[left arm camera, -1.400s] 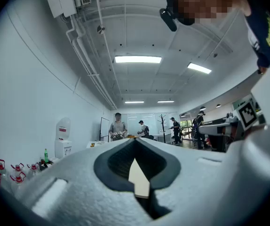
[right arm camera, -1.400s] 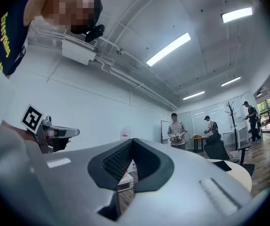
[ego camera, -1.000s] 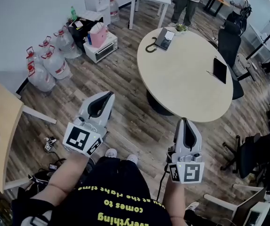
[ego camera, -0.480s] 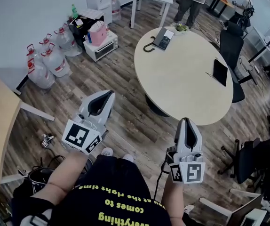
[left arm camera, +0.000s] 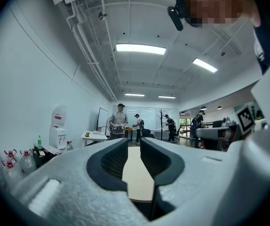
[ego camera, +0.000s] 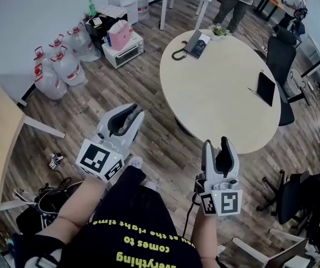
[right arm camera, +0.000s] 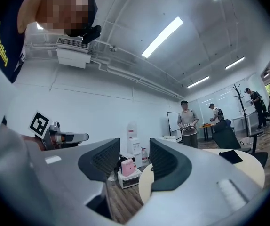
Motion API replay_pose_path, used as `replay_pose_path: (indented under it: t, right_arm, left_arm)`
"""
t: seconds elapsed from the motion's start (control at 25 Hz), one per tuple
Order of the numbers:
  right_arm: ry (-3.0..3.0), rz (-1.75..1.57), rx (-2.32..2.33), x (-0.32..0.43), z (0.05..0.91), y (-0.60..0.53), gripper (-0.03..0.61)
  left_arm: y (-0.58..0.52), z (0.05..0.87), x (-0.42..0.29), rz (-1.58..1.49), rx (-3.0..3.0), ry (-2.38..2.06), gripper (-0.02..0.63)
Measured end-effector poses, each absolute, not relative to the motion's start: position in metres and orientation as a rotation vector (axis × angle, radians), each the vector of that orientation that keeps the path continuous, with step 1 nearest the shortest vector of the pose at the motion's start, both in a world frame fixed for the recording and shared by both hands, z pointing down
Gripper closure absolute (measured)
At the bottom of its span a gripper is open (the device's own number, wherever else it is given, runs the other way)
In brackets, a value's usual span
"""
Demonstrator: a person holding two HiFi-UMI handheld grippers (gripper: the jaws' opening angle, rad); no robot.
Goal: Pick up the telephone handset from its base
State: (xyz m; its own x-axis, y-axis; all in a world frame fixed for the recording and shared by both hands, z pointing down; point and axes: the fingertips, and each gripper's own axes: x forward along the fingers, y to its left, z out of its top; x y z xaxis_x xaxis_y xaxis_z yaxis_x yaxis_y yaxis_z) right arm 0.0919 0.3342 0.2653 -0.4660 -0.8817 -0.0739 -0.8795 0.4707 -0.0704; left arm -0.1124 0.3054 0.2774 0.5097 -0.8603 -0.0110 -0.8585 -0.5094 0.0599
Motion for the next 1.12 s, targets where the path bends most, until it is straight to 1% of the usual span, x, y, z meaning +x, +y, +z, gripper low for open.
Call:
replay_pose_path:
  t: [0.12,0.24,0.28,0.36,0.4,0.6,0.88,1.12]
  right_arm:
    - [2.608,-0.047,-1.566,0.087,0.270,0.316,0.380]
    - [2.594,-0.049,-1.590,0.082,0.272,0.293,0.370]
    - [2.590,-0.045,-1.601,0.080,0.272,0.284,0.368]
    - [2.580,-0.032,-1.625,0.077,0.269,0.264,0.367]
    - [2.572,-0.024,-1.638,0.075,0.268,0.253,0.365]
    - [2.521,0.017,-1.707,0.061,0.259,0.200,0.356]
    - [2.495,0.008,-1.761,0.047,0.261,0.152,0.349]
    - [2.518,-0.030,-1.775,0.046,0.271,0.118,0.344]
  left_arm:
    - [0.286,0.285,-0.110,-0.046,2.684,-1.486,0.527]
    - [0.259,0.291,-0.111,-0.027,2.694,-1.449,0.468]
    - [0.248,0.291,-0.112,-0.032,2.696,-1.434,0.458]
    - [0.224,0.289,-0.116,-0.046,2.703,-1.419,0.452]
    - [0.211,0.288,-0.119,-0.048,2.711,-1.415,0.436]
    - [0.150,0.278,-0.129,-0.040,2.778,-1.353,0.398]
    - [0.087,0.276,-0.138,-0.047,2.806,-1.289,0.372]
    - [0.050,0.288,-0.137,-0.034,2.777,-1.277,0.368]
